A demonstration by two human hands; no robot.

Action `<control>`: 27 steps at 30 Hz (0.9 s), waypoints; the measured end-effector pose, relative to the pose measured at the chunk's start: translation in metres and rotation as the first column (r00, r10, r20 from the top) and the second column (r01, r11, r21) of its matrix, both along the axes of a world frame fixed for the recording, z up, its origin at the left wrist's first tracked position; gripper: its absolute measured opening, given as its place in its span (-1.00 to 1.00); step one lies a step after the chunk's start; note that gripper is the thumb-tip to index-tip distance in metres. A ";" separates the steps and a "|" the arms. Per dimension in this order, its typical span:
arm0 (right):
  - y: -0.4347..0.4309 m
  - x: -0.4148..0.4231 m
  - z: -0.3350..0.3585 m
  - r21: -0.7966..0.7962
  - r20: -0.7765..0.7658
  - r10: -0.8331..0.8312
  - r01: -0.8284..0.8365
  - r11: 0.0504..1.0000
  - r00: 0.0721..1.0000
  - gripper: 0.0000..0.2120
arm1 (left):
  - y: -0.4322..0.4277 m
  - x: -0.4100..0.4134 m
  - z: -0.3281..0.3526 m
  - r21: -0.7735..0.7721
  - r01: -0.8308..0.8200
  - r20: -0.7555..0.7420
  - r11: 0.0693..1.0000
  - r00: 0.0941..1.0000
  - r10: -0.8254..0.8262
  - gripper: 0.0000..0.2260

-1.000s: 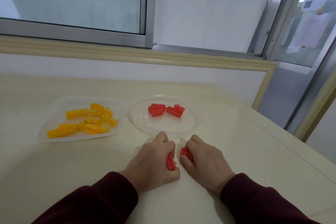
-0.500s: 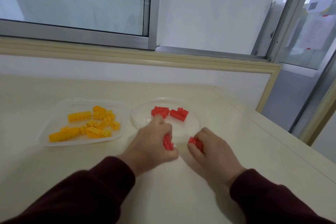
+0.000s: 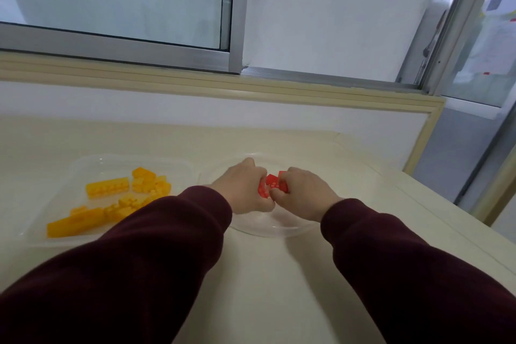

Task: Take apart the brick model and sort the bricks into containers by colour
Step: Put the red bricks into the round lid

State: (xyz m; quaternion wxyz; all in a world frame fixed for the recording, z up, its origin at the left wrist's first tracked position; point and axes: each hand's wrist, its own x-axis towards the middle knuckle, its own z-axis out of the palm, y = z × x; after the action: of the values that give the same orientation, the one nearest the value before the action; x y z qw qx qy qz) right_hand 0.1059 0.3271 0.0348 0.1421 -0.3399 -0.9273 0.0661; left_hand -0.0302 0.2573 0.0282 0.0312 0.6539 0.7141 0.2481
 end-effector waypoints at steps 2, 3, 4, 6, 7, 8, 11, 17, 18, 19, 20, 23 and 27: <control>0.003 -0.002 -0.004 0.001 0.007 0.010 -0.010 1.000 1.000 -0.77 | 0.001 -0.002 -0.004 -0.073 0.018 -0.020 0.997 1.000 -0.019 -0.73; 0.003 -0.003 -0.006 -0.001 0.007 0.012 -0.012 1.000 1.000 -0.79 | 0.001 -0.002 -0.004 -0.113 0.022 -0.030 0.993 0.999 -0.026 -0.71; 0.004 -0.003 -0.008 -0.003 0.007 0.013 -0.013 1.000 1.000 -0.81 | 0.000 -0.003 -0.005 -0.151 0.025 -0.036 0.988 0.999 -0.030 -0.69; 0.005 -0.003 -0.011 -0.002 0.021 0.011 -0.011 1.000 1.000 -0.85 | -0.001 -0.004 -0.007 -0.215 0.026 -0.031 0.976 0.999 -0.033 -0.66; 0.006 -0.003 -0.013 0.001 0.034 0.009 -0.009 1.000 0.999 -0.86 | -0.001 -0.004 -0.008 -0.240 0.026 -0.022 0.970 0.999 -0.033 -0.64; 0.007 -0.003 -0.015 0.005 0.050 0.010 -0.010 1.000 0.999 -0.84 | -0.002 -0.004 -0.008 -0.261 0.027 -0.016 0.965 0.999 -0.032 -0.62; 0.009 0.000 -0.019 0.026 0.087 0.011 -0.014 1.000 0.996 -0.68 | -0.002 -0.005 -0.005 -0.315 0.018 0.022 0.949 1.000 -0.012 -0.59; 0.008 0.003 -0.020 0.041 0.085 0.008 -0.012 0.999 0.996 -0.57 | -0.002 -0.008 0.004 -0.306 0.016 0.160 0.952 0.986 0.035 -0.69; 0.008 0.003 -0.019 0.043 0.092 0.003 -0.007 0.999 0.996 -0.57 | -0.004 -0.009 0.005 -0.297 0.017 0.142 0.955 0.989 0.026 -0.69; 0.007 0.003 -0.019 0.045 0.100 -0.002 -0.003 0.999 0.995 -0.58 | -0.005 -0.011 0.006 -0.286 0.021 0.127 0.958 0.992 0.016 -0.69; 0.007 0.004 -0.018 0.045 0.104 -0.005 0.000 0.999 0.995 -0.59 | -0.007 -0.012 0.006 -0.279 0.023 0.117 0.960 0.993 0.010 -0.71; 0.004 0.006 -0.017 -0.002 0.057 -0.001 0.001 1.000 0.998 -0.61 | -0.012 -0.017 0.005 -0.278 0.025 0.106 0.960 0.994 0.005 -0.76; -0.001 0.012 -0.014 -0.051 -0.034 -0.006 0.004 0.999 0.999 -0.53 | -0.019 -0.020 0.004 -0.254 0.069 0.141 0.965 0.989 -0.033 -0.72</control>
State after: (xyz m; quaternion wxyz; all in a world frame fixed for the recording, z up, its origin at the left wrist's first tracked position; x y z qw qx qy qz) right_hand 0.1174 0.3257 0.0206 0.1491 -0.3447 -0.9219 0.0952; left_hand -0.0499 0.2381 0.0321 0.1710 0.6440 0.7194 0.1959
